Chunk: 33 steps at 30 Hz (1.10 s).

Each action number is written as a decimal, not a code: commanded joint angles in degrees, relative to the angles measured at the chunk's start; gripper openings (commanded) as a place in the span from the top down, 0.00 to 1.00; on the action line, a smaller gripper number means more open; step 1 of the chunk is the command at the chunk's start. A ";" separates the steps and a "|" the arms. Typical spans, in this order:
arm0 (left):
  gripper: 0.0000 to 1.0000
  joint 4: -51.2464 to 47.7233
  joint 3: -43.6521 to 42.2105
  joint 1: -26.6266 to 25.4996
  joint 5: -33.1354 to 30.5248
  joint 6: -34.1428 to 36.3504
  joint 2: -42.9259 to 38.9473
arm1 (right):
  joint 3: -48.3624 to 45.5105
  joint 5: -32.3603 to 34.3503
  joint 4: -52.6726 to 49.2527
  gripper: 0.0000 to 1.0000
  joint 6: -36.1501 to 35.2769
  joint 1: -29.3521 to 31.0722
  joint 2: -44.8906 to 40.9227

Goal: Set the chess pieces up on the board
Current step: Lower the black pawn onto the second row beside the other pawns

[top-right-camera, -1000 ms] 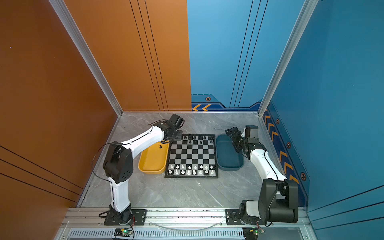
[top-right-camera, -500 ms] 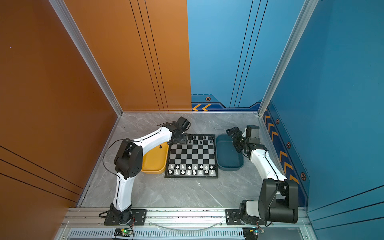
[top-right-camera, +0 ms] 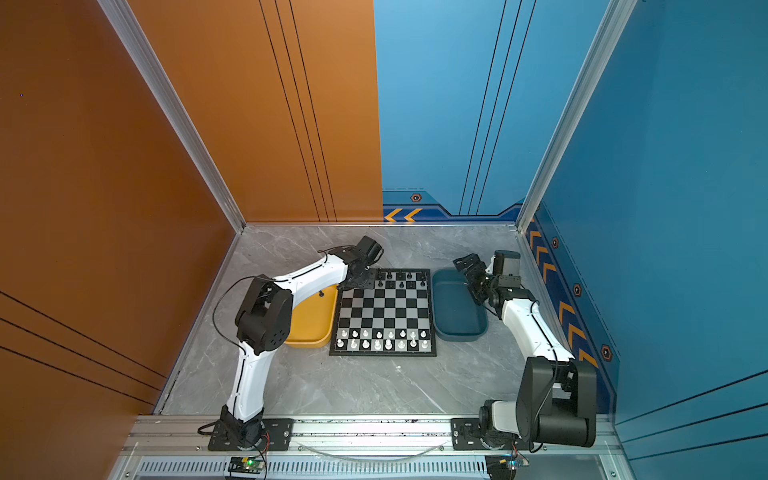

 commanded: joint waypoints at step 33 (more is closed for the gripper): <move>0.94 -1.33 0.10 1.28 -1.29 -0.11 0.48 | -0.42 -1.08 -0.46 0.00 -0.35 -0.29 -0.28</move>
